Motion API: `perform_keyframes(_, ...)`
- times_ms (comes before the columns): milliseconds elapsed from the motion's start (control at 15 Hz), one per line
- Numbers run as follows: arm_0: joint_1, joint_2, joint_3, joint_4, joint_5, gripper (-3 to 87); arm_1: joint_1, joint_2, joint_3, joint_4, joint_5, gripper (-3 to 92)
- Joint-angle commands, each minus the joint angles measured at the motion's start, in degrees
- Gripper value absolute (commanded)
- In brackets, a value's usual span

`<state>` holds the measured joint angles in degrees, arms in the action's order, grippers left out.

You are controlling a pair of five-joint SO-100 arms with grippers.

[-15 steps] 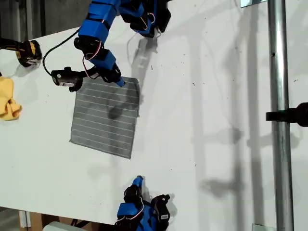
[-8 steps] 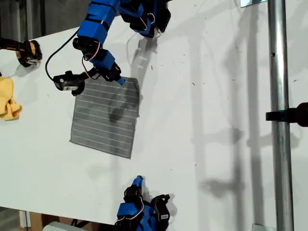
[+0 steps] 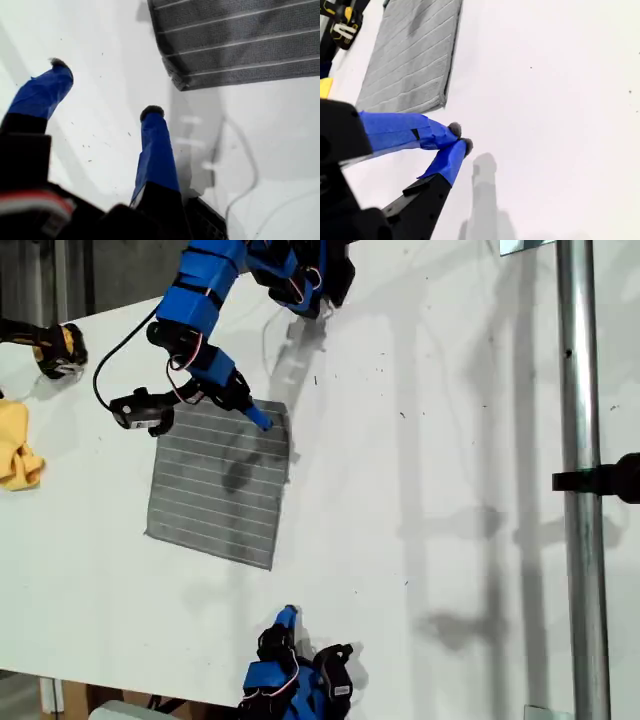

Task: Grasp corners of a towel and fold twice.

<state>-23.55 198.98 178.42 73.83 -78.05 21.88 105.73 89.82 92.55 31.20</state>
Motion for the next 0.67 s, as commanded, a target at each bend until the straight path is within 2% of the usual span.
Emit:
perform_keyframes(0,-0.26,0.18,0.26,0.26,-0.70,-1.2,0.88,-1.23,-2.99,-1.32,-0.70,33.3)
perform_keyframes(600,-0.26,0.18,0.26,0.26,-0.53,-1.2,4.04,-9.49,15.03,-20.48,-1.58,32.9)
